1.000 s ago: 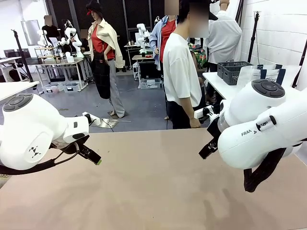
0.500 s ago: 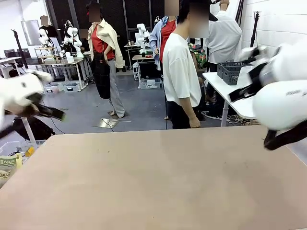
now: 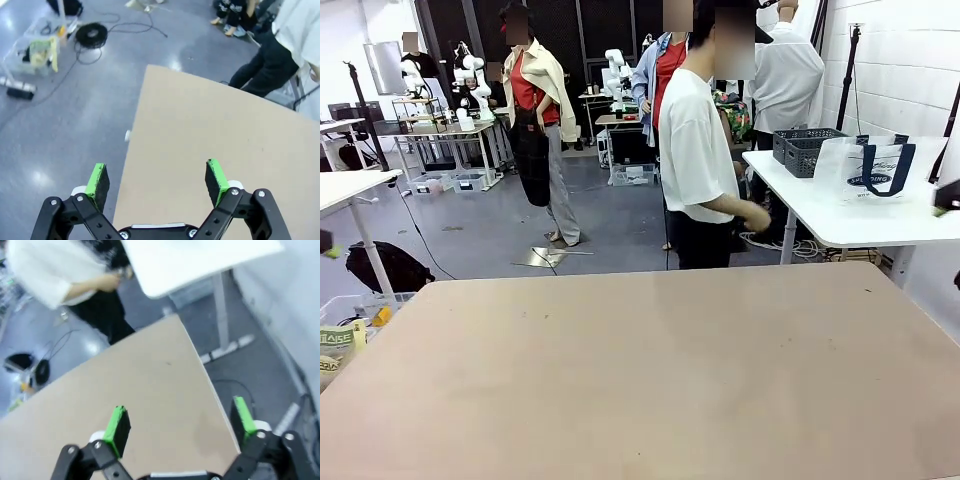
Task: Transfer purchased items from the store into the shopping bag.
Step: Open the Reusable shopping bag in the center of the table.
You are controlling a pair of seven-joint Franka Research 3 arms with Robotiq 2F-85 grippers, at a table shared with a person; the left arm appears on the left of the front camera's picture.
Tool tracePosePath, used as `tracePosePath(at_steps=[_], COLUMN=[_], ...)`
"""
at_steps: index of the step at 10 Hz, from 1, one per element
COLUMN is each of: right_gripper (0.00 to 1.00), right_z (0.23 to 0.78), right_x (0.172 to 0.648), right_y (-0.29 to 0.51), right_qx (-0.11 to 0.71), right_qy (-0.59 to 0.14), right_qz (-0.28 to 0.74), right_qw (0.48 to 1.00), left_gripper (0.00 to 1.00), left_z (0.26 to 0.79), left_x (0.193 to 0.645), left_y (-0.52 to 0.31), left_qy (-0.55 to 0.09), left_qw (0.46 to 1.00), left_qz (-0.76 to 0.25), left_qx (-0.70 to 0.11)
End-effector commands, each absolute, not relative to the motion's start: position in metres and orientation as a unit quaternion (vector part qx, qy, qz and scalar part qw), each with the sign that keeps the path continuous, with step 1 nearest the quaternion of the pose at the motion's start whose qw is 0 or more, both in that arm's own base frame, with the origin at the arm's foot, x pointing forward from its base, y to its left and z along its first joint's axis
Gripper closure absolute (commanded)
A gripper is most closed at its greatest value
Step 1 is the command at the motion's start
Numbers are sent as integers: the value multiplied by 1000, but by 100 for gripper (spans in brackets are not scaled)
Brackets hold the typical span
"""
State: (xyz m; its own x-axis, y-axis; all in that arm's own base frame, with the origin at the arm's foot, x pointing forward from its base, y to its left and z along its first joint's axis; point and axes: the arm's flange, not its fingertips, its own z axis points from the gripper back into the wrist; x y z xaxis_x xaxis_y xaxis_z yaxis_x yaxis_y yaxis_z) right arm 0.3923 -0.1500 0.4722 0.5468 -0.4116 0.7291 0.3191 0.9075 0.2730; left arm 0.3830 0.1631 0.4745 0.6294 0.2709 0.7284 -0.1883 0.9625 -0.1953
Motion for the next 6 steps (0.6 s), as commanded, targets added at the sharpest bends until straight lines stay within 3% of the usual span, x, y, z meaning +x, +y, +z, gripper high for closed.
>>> tracePosePath(at_steps=[1, 4, 5, 6], right_gripper=[0, 0, 0, 0], right_z=[409, 366, 371, 411], right_x=[349, 339, 347, 377], right_y=[-166, -186, -174, -214], right_qx=[96, 120, 106, 107], right_qy=[-433, -413, -413, -389], right_qz=[-281, -332, -300, -342], right_qw=[851, 840, 853, 849], left_gripper=[0, 0, 0, 0], left_z=[413, 385, 387, 425], left_x=[328, 321, 327, 364], left_y=[169, 188, 182, 224], left_qy=[-412, -397, -404, -384], left_qw=[890, 888, 892, 892], left_qz=[173, 205, 170, 215], left_qx=[-91, -112, -108, -101])
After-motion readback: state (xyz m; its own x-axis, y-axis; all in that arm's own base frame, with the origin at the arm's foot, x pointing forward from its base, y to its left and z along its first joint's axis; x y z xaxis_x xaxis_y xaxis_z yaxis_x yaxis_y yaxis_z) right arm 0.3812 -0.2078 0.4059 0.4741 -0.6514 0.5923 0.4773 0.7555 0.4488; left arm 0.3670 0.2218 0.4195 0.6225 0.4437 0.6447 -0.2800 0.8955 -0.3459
